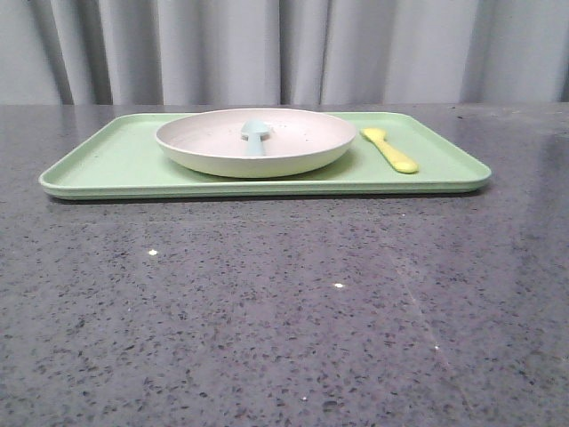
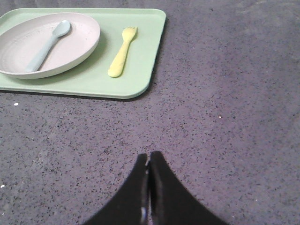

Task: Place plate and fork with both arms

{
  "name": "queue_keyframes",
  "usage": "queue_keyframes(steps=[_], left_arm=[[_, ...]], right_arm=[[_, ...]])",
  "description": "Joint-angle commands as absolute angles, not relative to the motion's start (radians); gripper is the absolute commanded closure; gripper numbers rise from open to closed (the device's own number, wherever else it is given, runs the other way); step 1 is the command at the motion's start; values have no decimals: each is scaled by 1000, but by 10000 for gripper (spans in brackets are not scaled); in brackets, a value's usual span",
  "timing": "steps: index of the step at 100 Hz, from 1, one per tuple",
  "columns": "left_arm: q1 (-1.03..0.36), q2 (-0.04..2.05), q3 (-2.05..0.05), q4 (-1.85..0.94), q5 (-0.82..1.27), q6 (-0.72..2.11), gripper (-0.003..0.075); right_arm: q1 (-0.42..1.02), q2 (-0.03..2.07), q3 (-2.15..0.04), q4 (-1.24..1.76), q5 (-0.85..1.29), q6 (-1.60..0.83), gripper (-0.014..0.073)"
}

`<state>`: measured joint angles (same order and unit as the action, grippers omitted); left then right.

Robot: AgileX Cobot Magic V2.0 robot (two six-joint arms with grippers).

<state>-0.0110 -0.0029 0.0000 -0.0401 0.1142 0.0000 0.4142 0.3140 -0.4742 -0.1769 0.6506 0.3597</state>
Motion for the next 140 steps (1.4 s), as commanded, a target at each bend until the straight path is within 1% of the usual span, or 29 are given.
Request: queue_keyframes(steps=[1,89,108,128,140], left_arm=[[-11,-35,12,-40,44,-10,741],[-11,-35,12,-40,44,-10,741],[-11,-35,12,-40,44,-10,741],[-11,-35,12,-40,44,-10,741],[-11,-35,12,-40,44,-10,741]], right_arm=[[413,322,-502,-200,582,349,696],[412,322,-480,-201,574,349,696],[347,321,-428,-202,472,349,696],[228,319,-336,-162,260,345,696],[192,302,-280,-98,150,260,696]])
